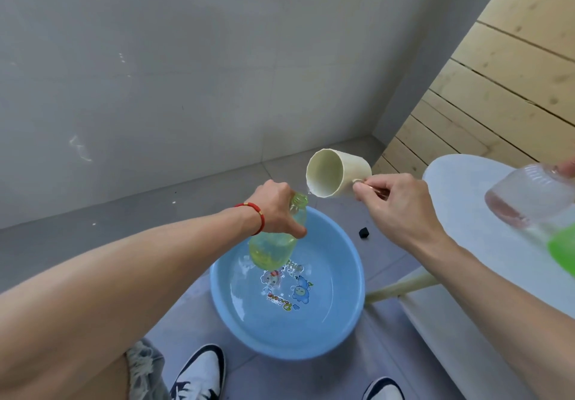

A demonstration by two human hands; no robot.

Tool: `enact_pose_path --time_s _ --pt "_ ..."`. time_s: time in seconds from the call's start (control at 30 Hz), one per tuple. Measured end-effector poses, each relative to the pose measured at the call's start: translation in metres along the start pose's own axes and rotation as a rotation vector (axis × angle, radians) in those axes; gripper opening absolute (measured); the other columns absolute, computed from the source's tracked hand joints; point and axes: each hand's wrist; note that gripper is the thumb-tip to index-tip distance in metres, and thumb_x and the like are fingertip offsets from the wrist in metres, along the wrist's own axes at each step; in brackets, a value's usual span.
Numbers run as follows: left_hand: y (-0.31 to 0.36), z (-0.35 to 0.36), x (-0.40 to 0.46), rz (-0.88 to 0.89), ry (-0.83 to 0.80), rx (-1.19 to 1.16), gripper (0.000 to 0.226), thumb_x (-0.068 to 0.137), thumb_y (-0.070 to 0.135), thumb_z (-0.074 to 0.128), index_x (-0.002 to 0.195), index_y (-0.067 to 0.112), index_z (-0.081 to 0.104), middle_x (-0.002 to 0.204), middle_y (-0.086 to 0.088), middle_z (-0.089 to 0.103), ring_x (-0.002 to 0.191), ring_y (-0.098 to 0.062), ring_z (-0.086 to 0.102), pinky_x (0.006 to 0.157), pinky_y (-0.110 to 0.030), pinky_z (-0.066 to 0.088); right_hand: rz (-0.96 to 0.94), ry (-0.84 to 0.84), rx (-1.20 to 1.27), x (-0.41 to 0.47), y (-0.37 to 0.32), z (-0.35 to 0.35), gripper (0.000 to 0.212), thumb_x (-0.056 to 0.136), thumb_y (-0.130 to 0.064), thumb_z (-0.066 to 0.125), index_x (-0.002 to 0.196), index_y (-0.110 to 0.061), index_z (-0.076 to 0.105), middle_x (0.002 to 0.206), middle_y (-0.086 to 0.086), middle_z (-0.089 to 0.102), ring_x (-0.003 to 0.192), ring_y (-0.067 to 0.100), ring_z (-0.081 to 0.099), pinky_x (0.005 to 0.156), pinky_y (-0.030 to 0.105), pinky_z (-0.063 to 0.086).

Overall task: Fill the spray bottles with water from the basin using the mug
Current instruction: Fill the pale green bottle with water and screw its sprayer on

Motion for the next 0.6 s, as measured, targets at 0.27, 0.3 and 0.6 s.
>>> enact_pose_path --time_s 0.27,0.3,0.6 --pt "0.0041 0.0009 0.0019 0.002 -0.025 0.008 0.046 0.058 0.048 0.089 0.071 0.011 0.065 0.06 0.001 0.055 0.058 -0.02 0.053 0.048 -0.026 0.041 -0.145 0.042 -0.114 0.0001 -0.0006 0.0053 0.046 0.096 -0.021 0.067 0.057 -0.013 0.045 0.054 -0.006 0.04 0.058 0.012 0.044 0.055 0.016 0.028" --pt "0.0041 0.0008 0.0021 0.002 -0.028 0.006 0.046 0.058 0.048 0.089 0.072 0.011 0.065 0.06 0.001 0.055 0.059 -0.02 0.053 0.047 -0.026 0.041 -0.156 0.051 -0.127 0.0001 0.0003 0.0057 0.043 0.096 -0.021 0.067 0.058 -0.011 0.05 0.057 -0.006 0.049 0.062 0.014 0.049 0.056 0.019 0.03" --pt "0.0019 0.0027 0.0062 -0.004 -0.025 0.018 0.047 0.059 0.051 0.088 0.07 0.013 0.062 0.059 0.001 0.054 0.056 -0.017 0.05 0.047 -0.026 0.038 -0.197 0.073 -0.19 0.0009 -0.001 0.0081 0.027 0.094 -0.018 0.07 0.07 -0.006 0.074 0.086 0.004 0.077 0.106 0.023 0.068 0.081 0.03 0.049"
Point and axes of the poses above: each hand's wrist, its own x-axis towards the middle knuckle, its own z-axis out of the palm, y = z × x
